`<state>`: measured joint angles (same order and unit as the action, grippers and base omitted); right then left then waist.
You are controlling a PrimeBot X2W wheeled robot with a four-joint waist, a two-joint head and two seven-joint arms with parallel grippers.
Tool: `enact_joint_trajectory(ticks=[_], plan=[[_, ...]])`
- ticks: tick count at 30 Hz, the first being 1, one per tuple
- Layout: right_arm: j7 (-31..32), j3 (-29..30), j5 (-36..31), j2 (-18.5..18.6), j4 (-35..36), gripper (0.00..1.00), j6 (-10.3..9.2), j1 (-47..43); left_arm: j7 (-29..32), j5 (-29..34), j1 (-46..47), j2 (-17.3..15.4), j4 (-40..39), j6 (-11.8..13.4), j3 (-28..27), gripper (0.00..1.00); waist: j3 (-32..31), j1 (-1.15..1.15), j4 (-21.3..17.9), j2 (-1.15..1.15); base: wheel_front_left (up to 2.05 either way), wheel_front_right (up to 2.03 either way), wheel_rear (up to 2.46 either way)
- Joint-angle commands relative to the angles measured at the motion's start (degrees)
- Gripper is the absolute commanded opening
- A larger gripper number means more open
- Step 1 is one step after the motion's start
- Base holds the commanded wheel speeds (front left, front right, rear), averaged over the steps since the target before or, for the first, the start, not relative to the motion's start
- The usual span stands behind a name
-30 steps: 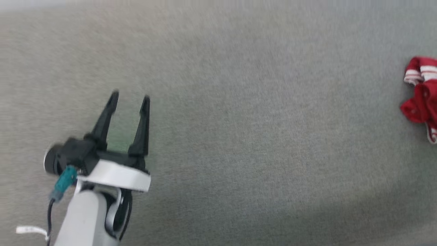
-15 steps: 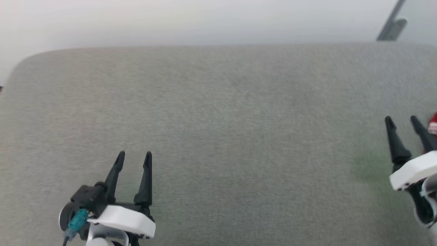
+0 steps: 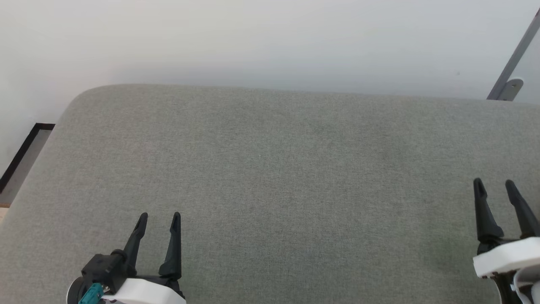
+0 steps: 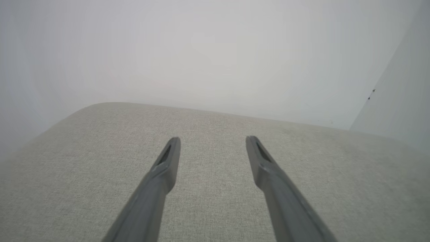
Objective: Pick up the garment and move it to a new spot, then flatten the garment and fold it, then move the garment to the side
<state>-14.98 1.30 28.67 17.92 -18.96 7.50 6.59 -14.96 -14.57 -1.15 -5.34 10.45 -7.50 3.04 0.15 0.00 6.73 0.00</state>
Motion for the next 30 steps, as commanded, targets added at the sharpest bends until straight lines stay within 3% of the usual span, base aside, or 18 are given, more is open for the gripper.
enact_joint_trajectory(ticks=[1, 20, 30], plan=[[-0.23, 0.78, -0.79, -0.50, 1.57, 1.00, -0.03, -1.70, -0.31, 0.00, -0.61, -0.24, -0.75, 0.03, 0.35, 1.00, -0.19, 0.00, 0.24, 0.00, 0.00, 0.00, 0.00], [4.60, 9.21, -4.87, -4.82, 17.91, 1.00, -0.03, -14.75, -0.31, 1.82, -7.81, -0.50, -8.85, 0.03, -2.53, 1.00, -0.87, 0.00, 0.16, 0.00, 0.00, 0.00, 0.00], [6.38, 10.17, -5.62, -6.34, 21.50, 1.00, -0.03, -15.89, -0.31, 1.60, -7.71, -0.16, -8.73, 0.03, -2.21, 1.00, -0.62, 0.00, -0.79, 0.00, 0.00, 0.00, 0.00]])
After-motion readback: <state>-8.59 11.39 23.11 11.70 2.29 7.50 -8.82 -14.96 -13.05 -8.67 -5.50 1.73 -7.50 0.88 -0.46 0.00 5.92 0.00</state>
